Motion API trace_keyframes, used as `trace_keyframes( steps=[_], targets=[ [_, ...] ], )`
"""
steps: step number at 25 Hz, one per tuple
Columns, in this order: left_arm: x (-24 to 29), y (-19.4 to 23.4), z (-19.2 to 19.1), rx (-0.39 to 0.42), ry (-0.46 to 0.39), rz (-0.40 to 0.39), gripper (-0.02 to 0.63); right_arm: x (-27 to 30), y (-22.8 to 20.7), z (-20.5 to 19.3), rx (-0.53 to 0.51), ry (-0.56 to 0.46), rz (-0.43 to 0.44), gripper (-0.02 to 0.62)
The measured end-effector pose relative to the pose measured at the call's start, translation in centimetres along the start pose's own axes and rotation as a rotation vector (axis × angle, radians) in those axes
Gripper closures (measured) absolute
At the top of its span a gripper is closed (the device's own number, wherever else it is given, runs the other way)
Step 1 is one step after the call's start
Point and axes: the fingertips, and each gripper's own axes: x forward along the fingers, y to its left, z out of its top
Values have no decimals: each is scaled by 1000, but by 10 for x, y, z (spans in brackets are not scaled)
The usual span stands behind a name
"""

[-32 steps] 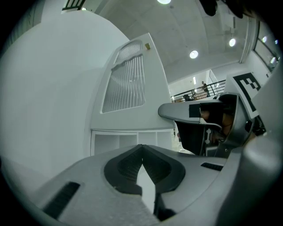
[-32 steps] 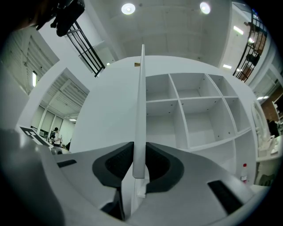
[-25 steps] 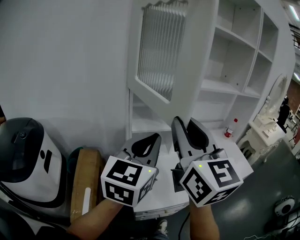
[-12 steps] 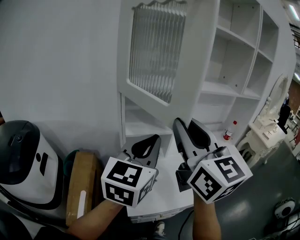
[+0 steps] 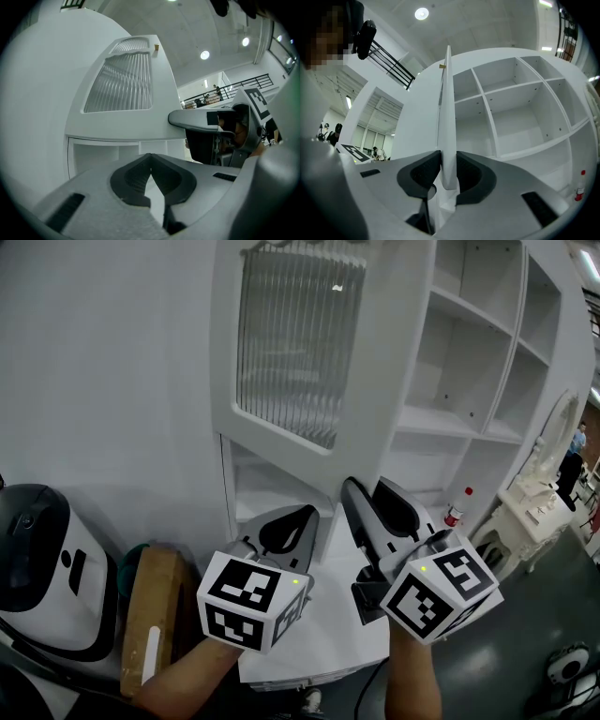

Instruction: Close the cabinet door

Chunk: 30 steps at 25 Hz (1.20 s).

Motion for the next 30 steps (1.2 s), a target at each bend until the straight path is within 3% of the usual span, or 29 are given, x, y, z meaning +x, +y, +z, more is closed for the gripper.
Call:
trace_keyframes(
  steps=[30],
  targets=[
    [102,8,-7,16,25,74,594,39,-84,-8,41,9,157,465]
  ],
)
